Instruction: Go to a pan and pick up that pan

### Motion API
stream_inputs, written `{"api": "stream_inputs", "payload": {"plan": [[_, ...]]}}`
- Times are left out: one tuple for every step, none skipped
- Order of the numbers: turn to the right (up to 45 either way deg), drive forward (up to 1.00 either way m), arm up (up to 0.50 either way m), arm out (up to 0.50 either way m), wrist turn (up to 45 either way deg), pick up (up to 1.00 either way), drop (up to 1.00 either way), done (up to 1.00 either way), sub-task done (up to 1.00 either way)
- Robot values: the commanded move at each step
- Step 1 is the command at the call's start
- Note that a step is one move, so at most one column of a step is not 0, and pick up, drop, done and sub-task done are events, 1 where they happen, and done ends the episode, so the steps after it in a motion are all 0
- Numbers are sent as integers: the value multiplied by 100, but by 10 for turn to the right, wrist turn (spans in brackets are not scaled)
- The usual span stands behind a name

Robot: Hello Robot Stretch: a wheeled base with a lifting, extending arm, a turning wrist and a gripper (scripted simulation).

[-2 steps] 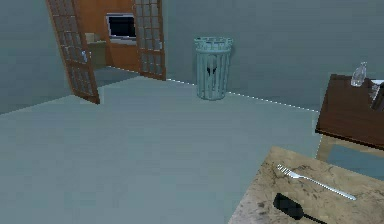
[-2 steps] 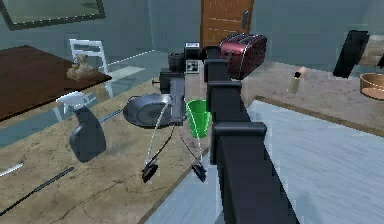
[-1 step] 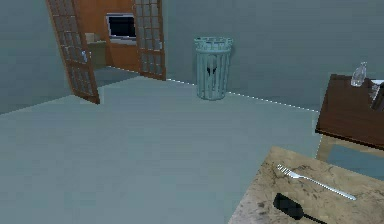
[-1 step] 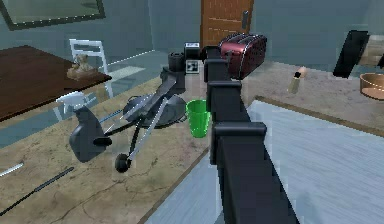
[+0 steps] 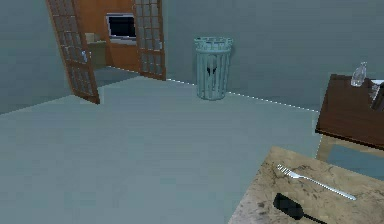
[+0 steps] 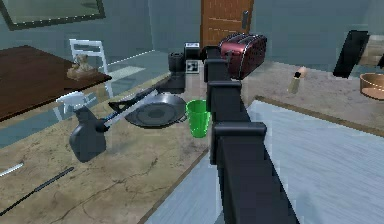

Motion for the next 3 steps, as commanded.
{"api": "stream_inputs", "payload": {"plan": [[0, 0, 0, 0, 450, 0, 0, 0, 0], [0, 0, -12, 0, 0, 0, 0, 0, 0], [0, 0, 0, 0, 0, 100, 0, 0, 0]]}}
